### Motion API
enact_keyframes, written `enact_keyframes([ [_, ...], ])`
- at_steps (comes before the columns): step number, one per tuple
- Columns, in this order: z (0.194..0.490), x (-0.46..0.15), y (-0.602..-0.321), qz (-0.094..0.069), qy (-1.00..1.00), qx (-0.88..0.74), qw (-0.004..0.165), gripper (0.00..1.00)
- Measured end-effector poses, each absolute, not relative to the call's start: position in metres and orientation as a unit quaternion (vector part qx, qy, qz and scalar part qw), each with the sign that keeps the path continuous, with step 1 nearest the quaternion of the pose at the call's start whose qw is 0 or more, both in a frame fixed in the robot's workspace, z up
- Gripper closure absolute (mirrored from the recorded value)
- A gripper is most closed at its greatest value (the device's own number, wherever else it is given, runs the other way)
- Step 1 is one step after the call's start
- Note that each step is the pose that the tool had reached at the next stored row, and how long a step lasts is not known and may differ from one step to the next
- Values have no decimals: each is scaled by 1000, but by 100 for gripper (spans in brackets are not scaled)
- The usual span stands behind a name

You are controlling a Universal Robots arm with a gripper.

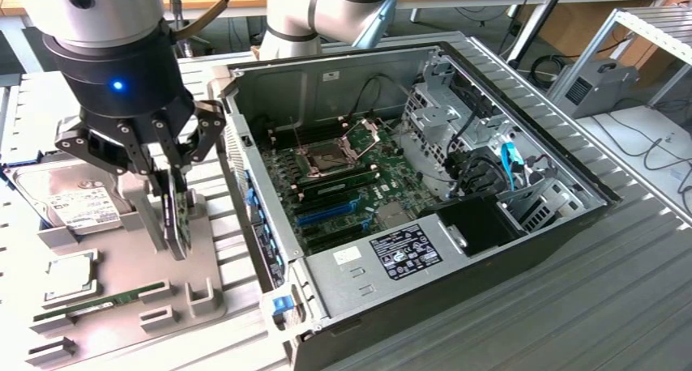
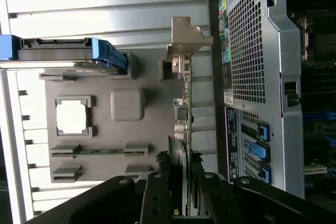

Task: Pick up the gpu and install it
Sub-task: 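Pick up the gpu and move the gpu toward the slot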

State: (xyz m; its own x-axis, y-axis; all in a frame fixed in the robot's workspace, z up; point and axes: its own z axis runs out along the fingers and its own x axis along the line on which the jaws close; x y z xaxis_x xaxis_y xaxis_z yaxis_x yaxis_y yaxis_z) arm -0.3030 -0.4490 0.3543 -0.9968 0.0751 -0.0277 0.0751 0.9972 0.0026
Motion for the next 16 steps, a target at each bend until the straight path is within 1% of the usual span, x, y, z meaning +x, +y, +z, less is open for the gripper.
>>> enact_keyframes([
  [16, 360, -303, -449, 1, 999, 38, 14, 74],
])
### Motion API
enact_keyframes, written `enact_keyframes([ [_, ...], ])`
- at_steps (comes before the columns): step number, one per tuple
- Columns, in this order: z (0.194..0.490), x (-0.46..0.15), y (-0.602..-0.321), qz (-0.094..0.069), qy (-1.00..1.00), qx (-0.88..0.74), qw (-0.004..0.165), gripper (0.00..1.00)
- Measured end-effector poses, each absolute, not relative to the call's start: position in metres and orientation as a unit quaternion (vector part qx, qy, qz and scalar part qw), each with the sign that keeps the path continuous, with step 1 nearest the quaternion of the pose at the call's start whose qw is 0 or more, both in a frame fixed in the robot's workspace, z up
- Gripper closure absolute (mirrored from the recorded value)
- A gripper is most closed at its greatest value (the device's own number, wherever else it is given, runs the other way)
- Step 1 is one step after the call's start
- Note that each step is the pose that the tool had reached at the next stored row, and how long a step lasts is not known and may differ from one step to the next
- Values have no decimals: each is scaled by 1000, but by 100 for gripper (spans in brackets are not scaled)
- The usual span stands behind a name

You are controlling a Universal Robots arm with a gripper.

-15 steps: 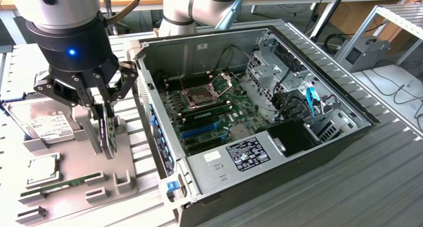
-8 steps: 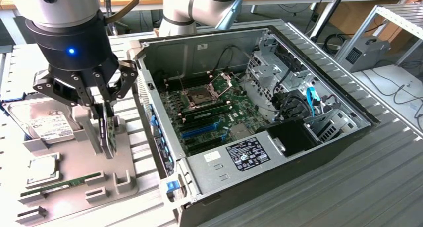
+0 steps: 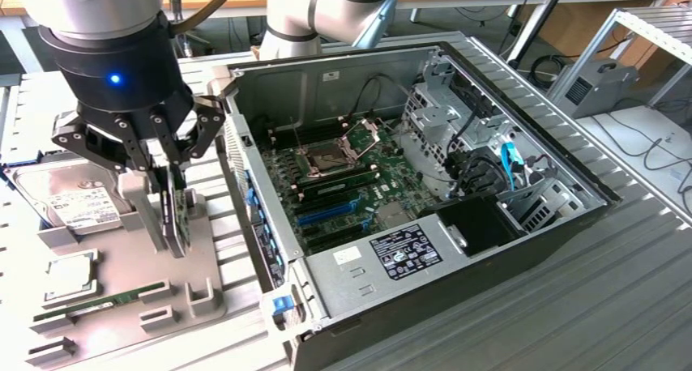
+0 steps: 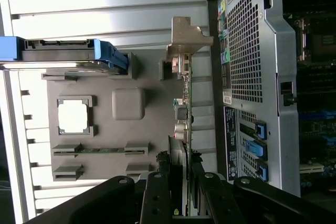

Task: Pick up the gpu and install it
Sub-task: 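Pick up the gpu and move the gpu toward the slot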

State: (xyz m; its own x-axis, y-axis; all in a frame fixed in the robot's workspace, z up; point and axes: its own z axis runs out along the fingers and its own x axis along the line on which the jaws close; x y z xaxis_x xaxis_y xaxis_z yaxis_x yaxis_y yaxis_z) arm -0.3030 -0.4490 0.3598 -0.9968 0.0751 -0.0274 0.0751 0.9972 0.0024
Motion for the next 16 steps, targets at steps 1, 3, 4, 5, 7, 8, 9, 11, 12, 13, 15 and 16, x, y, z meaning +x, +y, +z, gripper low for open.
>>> enact_keyframes([
  [1, 360, -303, -449, 1, 999, 38, 14, 74],
  [3, 361, -303, -449, 1, 999, 38, 14, 74],
  [4, 361, -303, -449, 1, 999, 38, 14, 74],
  [5, 361, -303, -449, 1, 999, 38, 14, 74],
  [7, 362, -303, -449, 1, 999, 38, 14, 74],
  [8, 362, -303, -449, 1, 999, 38, 14, 74],
  [9, 362, -303, -449, 1, 999, 38, 14, 74],
  [11, 362, -303, -449, 1, 999, 38, 14, 74],
  [12, 363, -303, -449, 1, 999, 38, 14, 74],
  [13, 363, -303, -449, 1, 999, 38, 14, 74],
  [15, 365, -303, -449, 1, 999, 38, 14, 74],
  [16, 366, -303, -449, 1, 999, 38, 14, 74],
])
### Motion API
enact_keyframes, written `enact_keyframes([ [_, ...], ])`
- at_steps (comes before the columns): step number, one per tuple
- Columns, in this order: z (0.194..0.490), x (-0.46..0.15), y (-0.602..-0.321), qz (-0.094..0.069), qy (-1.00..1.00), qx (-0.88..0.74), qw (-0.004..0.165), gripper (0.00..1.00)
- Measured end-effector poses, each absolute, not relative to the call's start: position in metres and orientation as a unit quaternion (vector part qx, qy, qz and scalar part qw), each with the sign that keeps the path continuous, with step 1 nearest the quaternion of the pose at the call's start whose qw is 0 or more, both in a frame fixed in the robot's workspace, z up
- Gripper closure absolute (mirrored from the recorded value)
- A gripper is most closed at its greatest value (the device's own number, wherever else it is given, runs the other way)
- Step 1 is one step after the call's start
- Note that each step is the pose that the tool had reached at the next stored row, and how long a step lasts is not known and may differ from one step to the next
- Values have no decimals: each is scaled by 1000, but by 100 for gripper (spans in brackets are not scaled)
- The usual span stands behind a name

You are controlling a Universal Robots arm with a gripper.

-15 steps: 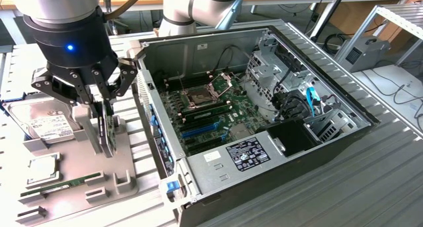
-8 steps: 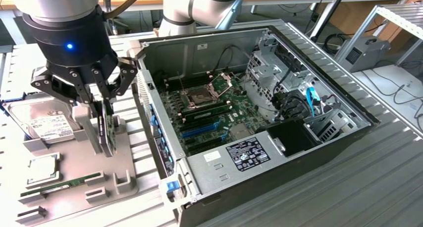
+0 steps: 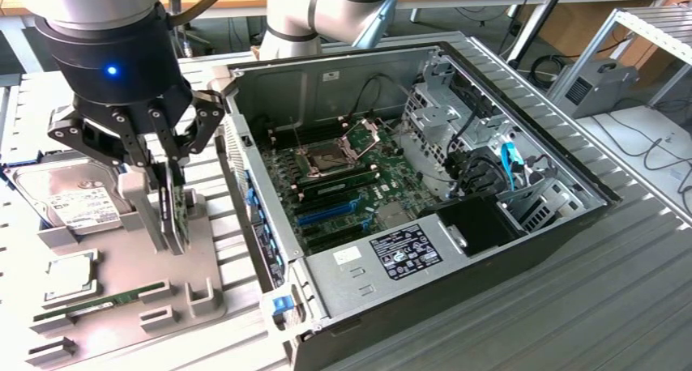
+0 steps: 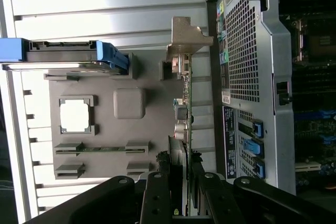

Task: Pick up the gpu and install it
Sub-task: 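Pick up the gpu and move the gpu toward the slot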

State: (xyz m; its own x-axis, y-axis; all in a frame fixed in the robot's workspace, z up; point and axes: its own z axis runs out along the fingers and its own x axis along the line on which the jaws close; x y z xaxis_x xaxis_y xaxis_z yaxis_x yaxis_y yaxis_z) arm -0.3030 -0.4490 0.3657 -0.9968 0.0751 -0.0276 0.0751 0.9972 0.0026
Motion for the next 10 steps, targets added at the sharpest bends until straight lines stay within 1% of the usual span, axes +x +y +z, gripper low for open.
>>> enact_keyframes([
  [10, 368, -303, -449, 1, 999, 38, 14, 74],
])
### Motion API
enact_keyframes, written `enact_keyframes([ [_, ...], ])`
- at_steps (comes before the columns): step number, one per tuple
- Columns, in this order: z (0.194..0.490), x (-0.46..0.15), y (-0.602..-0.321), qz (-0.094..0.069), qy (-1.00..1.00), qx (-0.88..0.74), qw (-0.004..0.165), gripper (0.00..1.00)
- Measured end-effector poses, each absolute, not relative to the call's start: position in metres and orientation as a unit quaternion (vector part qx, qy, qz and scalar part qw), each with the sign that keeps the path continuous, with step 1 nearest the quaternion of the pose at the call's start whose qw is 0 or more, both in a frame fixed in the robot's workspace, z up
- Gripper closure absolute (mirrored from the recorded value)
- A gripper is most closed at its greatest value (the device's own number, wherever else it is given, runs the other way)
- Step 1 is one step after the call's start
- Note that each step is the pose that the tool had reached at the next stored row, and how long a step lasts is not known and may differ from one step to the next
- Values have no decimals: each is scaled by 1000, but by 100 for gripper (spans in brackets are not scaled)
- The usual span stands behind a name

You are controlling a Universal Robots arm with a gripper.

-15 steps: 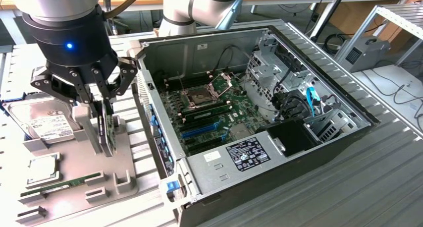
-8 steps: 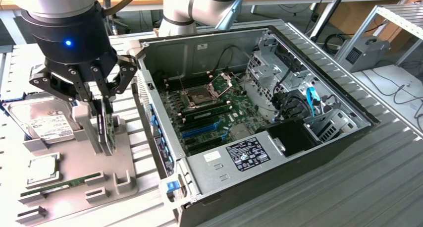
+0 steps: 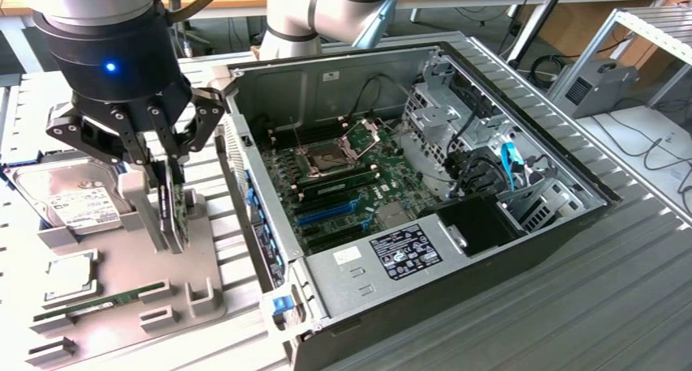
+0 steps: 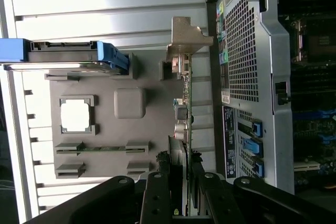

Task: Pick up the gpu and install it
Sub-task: 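Pick up the gpu and move the gpu toward the slot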

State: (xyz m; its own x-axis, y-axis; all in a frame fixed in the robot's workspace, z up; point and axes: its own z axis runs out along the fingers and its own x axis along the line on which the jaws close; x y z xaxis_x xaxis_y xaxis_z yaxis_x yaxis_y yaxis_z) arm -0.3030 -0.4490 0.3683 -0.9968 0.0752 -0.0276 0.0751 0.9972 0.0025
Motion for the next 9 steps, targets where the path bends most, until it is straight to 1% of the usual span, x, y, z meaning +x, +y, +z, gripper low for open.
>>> enact_keyframes([
  [9, 372, -303, -449, 1, 999, 38, 14, 74],
])
